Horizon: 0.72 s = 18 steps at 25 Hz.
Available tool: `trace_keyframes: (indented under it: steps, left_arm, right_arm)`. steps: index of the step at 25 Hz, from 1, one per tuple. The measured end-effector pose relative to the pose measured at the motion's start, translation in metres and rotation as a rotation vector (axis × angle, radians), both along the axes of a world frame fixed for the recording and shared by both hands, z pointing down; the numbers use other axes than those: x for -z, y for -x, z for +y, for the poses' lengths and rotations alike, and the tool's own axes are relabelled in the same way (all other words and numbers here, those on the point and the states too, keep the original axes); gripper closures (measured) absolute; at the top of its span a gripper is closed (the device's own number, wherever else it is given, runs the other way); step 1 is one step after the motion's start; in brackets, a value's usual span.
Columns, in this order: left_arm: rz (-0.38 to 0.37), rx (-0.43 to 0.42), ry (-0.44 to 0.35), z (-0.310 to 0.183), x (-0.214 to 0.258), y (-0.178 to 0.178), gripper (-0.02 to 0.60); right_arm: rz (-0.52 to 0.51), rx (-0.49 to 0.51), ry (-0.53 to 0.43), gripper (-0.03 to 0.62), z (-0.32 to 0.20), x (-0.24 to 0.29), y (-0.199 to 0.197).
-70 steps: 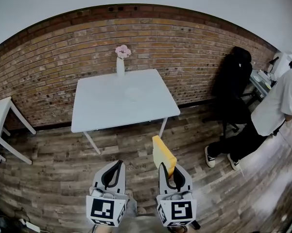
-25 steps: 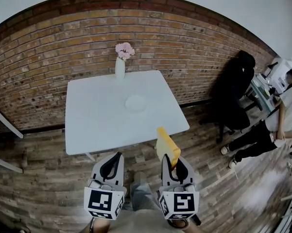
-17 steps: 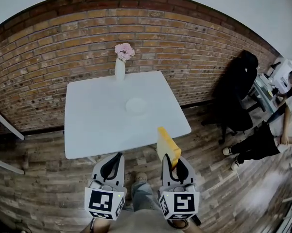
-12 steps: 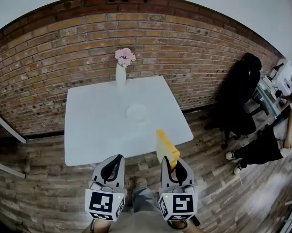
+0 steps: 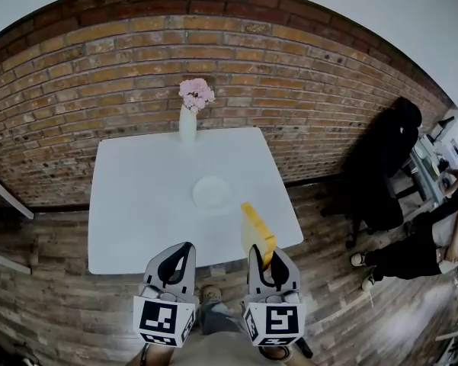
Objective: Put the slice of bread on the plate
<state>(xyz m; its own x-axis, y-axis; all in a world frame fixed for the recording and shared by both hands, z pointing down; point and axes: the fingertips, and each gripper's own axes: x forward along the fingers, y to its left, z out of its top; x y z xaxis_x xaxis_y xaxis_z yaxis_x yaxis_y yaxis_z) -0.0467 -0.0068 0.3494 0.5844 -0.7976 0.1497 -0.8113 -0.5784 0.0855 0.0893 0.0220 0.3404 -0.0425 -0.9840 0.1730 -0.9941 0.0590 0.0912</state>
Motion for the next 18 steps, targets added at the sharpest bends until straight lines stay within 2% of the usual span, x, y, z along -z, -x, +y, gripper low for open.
trace_keyframes:
  steps: [8, 18]
  left_arm:
    - [-0.032, 0.009, -0.004, -0.046, 0.004, -0.025, 0.572]
    - [-0.047, 0.061, -0.014, -0.085, 0.014, -0.045, 0.572]
  right_arm:
    - [-0.026, 0.05, 0.019, 0.499, -0.049, -0.006, -0.013]
    - [-0.031, 0.117, 0.019, 0.5, -0.095, -0.002, -0.03]
